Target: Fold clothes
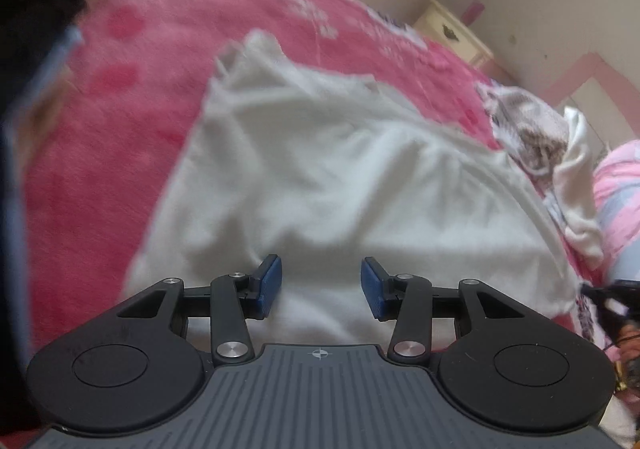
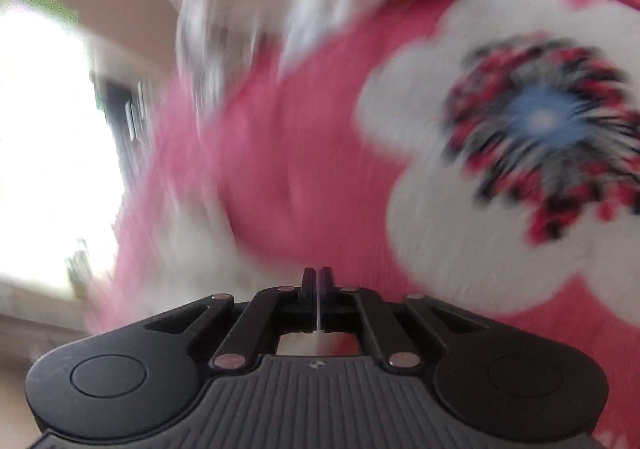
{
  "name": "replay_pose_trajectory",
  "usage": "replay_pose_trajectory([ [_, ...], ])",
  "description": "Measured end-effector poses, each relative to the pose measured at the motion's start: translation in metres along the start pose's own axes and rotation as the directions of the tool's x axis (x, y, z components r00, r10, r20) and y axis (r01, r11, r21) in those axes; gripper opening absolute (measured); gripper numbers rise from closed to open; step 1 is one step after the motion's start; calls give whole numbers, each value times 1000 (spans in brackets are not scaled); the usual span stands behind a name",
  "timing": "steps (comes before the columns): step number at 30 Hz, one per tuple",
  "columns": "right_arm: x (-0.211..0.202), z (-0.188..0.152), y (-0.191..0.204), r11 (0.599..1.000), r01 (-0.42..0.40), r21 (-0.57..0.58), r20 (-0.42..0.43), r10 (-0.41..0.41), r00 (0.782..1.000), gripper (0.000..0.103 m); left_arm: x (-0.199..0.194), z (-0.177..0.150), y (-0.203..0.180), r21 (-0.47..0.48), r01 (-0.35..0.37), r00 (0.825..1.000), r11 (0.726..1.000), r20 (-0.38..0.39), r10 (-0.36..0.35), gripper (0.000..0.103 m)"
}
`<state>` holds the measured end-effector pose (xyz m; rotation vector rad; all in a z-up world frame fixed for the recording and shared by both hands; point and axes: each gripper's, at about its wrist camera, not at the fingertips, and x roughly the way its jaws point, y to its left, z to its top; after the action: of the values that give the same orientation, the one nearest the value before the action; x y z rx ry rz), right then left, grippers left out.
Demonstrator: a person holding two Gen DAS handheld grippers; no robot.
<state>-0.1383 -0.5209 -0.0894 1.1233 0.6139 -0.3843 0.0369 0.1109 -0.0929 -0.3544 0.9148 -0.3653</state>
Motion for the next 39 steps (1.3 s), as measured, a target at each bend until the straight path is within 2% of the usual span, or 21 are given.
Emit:
replay_pose_trajectory([
  [1,-5,0,6,999,-30,-14,24,30,999,3,-3,5,-1,5,3,1000,1000,18,-3,44],
  [2,-2,-2,17,997,-60,-42,0,60,998,3,-3,10,-3,11,10,1000,1000,28,-11,44],
  [4,17,-12,45,985,-129,-115,-99,118,988,4,1,20,-8,23,26,999,999,47,-27,44],
  [6,47,-28,75,956,-219,-194,-247,168,954,4,18,27,-17,36,47,997,998,56,-49,44],
  [8,84,-41,100,921,-303,-245,-375,198,905,4,40,34,-24,68,14,997,998,81,-19,44],
  [9,99,-42,104,916,-305,-259,-384,192,903,4,52,37,-26,85,-12,995,996,96,4,44],
  [11,126,-41,109,914,-292,-281,-378,175,909,4,68,44,-21,103,-114,986,988,134,100,44],
  [12,131,-29,100,931,-260,-256,-339,165,926,0,73,48,-11,78,-148,983,986,124,138,42],
  [14,137,1,74,967,-183,-180,-238,138,961,0,67,56,7,-12,-121,986,993,117,122,41],
  [16,131,29,61,975,-200,-98,-174,181,968,5,59,65,11,-55,-91,987,994,126,97,43],
  [18,122,38,73,957,-253,-143,-170,228,959,5,61,72,2,-29,-55,991,998,122,59,44],
  [20,125,34,91,933,-310,-182,-262,258,930,9,63,78,-6,-4,-20,993,1000,117,20,44],
  [21,135,30,99,926,-323,-195,-322,250,913,10,69,82,-11,20,-24,994,999,110,22,44],
  [23,165,19,107,932,-294,-213,-398,192,897,10,91,90,-22,78,-74,992,994,105,65,44],
  [25,188,28,100,949,-271,-161,-395,190,899,0,111,96,-16,79,-147,982,986,131,136,43],
  [26,199,34,96,957,-260,-130,-390,192,901,0,115,98,-11,66,-157,979,985,140,146,42],
  [28,201,43,85,962,-266,-56,-359,229,905,0,118,102,-4,45,-142,978,989,158,134,42],
  [31,187,42,82,958,-285,-39,-325,258,910,0,116,108,2,1,-111,982,994,156,109,43],
  [33,178,41,80,954,-298,-27,-301,276,913,8,112,109,10,-58,-72,985,996,151,80,43],
  [36,165,40,77,948,-317,-11,-265,303,915,8,104,114,22,-154,-24,988,988,150,47,43],
  [39,152,40,74,941,-337,5,-229,329,916,12,87,123,27,-199,-22,986,980,155,54,45],
])
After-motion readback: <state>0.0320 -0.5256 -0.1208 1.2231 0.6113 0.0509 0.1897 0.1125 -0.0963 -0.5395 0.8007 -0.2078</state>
